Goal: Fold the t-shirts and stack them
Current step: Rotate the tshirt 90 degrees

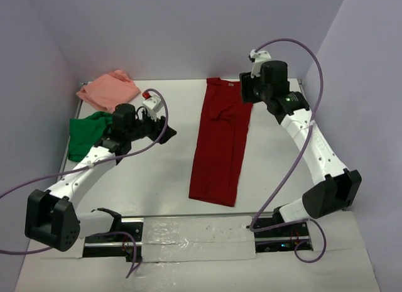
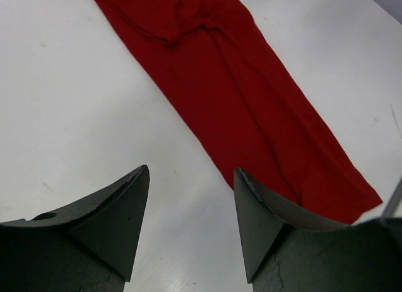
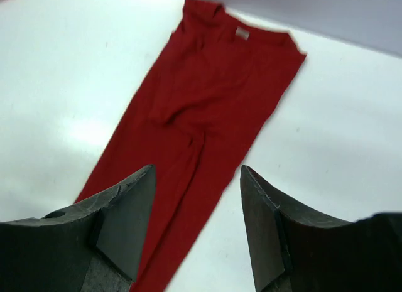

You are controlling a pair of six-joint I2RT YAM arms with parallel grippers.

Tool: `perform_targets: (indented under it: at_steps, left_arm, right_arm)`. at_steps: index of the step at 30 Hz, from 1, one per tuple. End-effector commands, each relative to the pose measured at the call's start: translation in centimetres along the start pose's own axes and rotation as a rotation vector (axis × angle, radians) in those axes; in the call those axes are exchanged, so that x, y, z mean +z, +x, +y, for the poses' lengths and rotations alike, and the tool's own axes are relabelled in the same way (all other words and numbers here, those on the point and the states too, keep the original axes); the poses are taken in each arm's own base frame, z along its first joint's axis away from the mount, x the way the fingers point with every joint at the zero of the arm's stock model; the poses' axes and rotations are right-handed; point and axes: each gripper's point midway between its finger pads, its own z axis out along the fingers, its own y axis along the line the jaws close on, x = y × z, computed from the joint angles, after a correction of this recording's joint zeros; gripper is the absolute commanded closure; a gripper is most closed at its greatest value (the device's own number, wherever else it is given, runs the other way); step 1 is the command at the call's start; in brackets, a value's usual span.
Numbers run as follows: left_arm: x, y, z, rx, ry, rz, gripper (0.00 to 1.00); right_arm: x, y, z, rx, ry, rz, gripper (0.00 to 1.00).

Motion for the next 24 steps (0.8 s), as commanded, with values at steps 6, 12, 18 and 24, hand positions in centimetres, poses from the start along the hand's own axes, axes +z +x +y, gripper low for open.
perform_targets:
  at_steps: [6, 12, 18, 24]
  left_arm:
    - [3.1, 6.5, -4.1, -0.005, 0.260, 0.202, 0.39]
    - [6.4, 8.7, -5.6, -0.019, 0.301, 0.258, 0.40]
    - [11.4, 8.0, -5.2, -0.035, 0.236, 0.223, 0.42]
    - [15.6, 5.2, -5.4, -0.042, 0.231, 0.159, 0.43]
  right_arm:
    - [-0.9, 9.8, 0.7, -0.027, -0.033, 0.279, 0.39]
    - [-2.2, 11.7, 0.0, -0.043, 0.000, 0.293, 0.38]
    - [-1.5, 12.8, -1.0, -0.065, 0.053, 0.282, 0.38]
    - [-1.1, 14.4, -1.8, -0.070, 0.079, 0.317, 0.38]
